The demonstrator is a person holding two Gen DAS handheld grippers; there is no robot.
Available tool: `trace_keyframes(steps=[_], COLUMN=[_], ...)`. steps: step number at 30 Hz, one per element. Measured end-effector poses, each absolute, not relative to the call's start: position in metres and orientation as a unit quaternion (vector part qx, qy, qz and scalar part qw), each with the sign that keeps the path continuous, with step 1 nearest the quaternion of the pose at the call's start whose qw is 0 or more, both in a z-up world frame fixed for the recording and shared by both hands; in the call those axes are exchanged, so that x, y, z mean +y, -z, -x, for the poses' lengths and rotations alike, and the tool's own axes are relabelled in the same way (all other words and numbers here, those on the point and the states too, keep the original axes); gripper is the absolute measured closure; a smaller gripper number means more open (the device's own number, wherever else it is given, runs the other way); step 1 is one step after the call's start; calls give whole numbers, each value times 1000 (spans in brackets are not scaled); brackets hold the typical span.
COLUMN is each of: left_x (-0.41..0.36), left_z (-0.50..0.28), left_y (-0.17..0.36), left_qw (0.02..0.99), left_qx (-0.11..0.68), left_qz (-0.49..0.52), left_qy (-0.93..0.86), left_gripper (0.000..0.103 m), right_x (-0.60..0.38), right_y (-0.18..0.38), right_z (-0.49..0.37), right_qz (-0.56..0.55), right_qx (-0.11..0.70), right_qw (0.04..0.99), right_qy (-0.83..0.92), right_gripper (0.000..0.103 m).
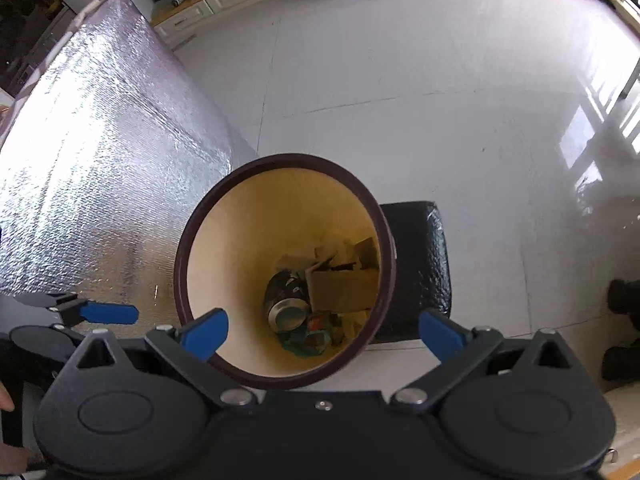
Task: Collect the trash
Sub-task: 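Withdraw both open grippers from the wastebasket toward the plastic bottle on the table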
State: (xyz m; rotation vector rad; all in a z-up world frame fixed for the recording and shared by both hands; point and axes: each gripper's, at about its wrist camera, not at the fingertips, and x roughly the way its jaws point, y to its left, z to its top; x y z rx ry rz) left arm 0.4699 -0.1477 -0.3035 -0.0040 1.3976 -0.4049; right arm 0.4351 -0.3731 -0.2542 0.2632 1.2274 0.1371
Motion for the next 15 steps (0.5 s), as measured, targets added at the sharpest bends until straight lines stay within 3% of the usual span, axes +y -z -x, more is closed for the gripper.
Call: trace_keyframes(steps=[15], left_x=[-122], left_z=[-411], left_y=[240], left_qw=[811], left_qx=[564], left_qz=[20], left_qy=[155], left_gripper=[0], right_x=[-370], right_y=[209], right_z=[-371], right_qz=[-98], right_qx=[517], right_qw=[848], right_qy=[-63], right_gripper=[0])
